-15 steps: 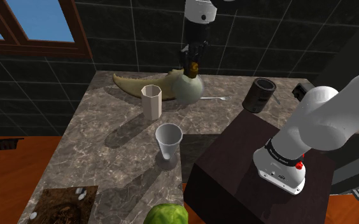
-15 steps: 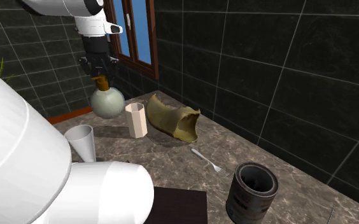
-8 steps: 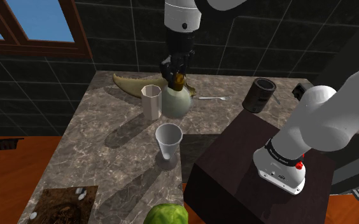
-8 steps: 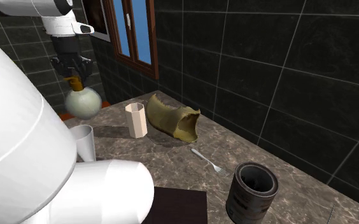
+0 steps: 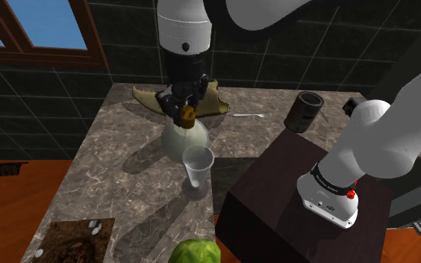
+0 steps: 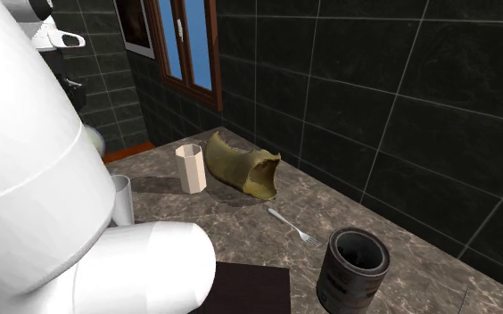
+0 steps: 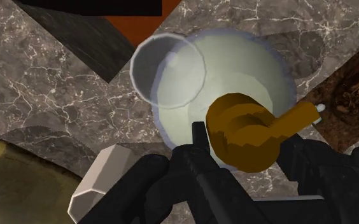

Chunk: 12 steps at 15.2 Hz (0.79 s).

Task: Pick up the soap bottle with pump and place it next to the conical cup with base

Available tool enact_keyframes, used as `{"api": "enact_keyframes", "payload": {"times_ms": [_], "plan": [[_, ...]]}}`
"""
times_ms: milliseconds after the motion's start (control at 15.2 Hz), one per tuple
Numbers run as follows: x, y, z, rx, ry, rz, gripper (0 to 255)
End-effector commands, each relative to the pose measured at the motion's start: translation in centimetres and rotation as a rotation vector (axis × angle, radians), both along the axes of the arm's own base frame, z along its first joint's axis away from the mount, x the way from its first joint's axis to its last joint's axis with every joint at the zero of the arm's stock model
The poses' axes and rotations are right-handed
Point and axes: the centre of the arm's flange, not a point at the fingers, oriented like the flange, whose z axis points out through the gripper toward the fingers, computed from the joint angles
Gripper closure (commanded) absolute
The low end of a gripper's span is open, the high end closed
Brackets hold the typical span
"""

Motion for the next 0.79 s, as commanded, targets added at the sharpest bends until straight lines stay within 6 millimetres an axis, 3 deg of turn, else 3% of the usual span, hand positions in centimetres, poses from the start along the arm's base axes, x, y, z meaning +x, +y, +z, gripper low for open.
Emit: {"api": "enact_keyframes", "payload": {"times_ms": [0, 528, 594, 726], "plan": [[-0.5, 2.8, -0.1, 0.001, 0.0, -0.002, 255], [-2.4, 13.2, -0.1, 0.001, 0.0, -0.002, 255], [-2.6, 14.1, -0.1, 0.001, 0.0, -0.002, 255], [-2.6, 14.1, -1.2, 0.001, 0.0, -0.002, 255]]}}
